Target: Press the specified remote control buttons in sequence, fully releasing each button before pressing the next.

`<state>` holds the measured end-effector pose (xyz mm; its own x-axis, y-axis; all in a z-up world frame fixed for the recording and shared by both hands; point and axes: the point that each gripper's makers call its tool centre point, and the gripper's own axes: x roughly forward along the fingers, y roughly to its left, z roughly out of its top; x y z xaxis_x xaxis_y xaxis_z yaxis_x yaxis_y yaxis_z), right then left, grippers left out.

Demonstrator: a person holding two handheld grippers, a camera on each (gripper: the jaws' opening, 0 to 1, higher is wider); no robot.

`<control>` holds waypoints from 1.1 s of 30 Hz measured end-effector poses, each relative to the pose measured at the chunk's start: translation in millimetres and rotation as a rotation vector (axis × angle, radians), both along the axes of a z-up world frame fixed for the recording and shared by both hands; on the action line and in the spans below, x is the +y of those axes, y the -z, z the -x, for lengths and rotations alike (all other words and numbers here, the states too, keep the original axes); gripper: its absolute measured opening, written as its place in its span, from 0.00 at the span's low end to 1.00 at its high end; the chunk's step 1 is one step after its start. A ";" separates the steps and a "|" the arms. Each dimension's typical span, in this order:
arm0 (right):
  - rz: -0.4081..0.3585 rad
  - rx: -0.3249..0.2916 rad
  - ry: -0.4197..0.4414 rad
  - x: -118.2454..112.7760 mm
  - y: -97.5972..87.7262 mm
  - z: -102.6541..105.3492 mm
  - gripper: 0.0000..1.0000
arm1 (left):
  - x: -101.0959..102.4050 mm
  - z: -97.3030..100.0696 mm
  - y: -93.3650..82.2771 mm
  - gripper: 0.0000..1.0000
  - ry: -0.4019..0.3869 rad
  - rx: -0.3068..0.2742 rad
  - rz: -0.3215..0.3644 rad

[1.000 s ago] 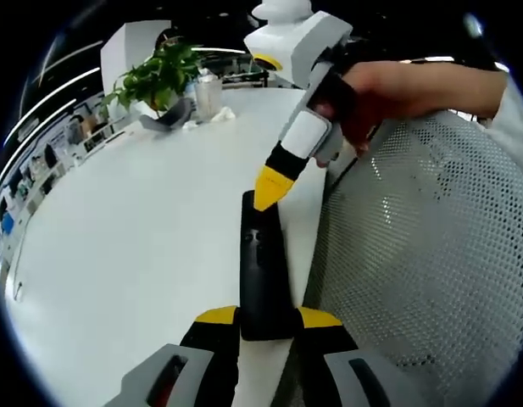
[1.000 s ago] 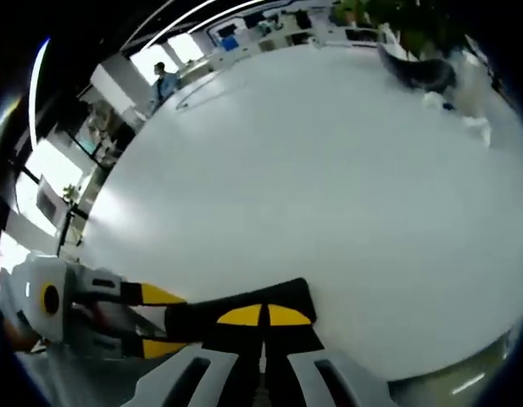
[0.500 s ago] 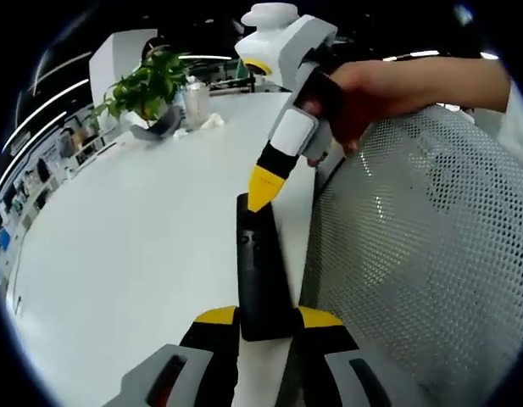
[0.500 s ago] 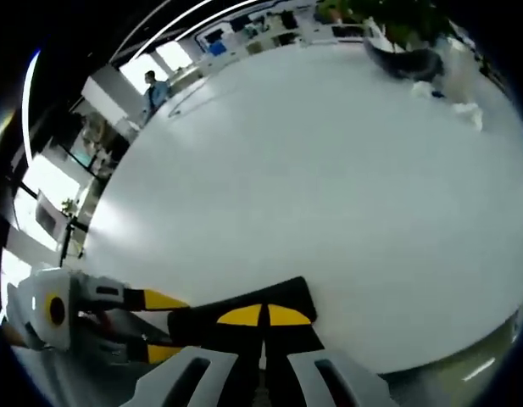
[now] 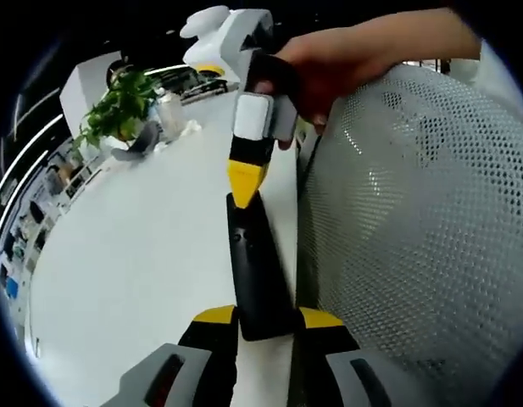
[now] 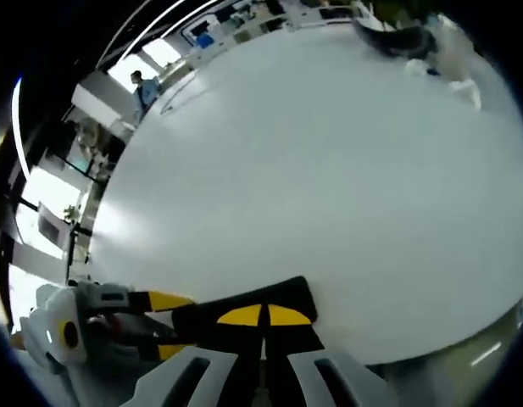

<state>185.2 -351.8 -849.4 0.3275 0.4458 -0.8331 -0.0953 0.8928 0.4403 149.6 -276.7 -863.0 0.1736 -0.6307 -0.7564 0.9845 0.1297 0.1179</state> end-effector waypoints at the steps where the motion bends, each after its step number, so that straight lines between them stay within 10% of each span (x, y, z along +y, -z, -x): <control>1: 0.000 -0.002 0.001 -0.7 0.2 -0.3 0.00 | 0.5 -0.1 -0.3 0.26 -0.014 0.015 0.014; 14: -0.042 0.000 0.011 0.4 0.8 -0.7 0.00 | -1.7 -5.7 -3.5 0.24 -0.212 0.176 0.052; 33: -0.082 -0.062 -0.020 7.9 -8.3 -12.9 0.00 | -10.0 -7.9 -3.4 0.24 -0.147 0.136 0.076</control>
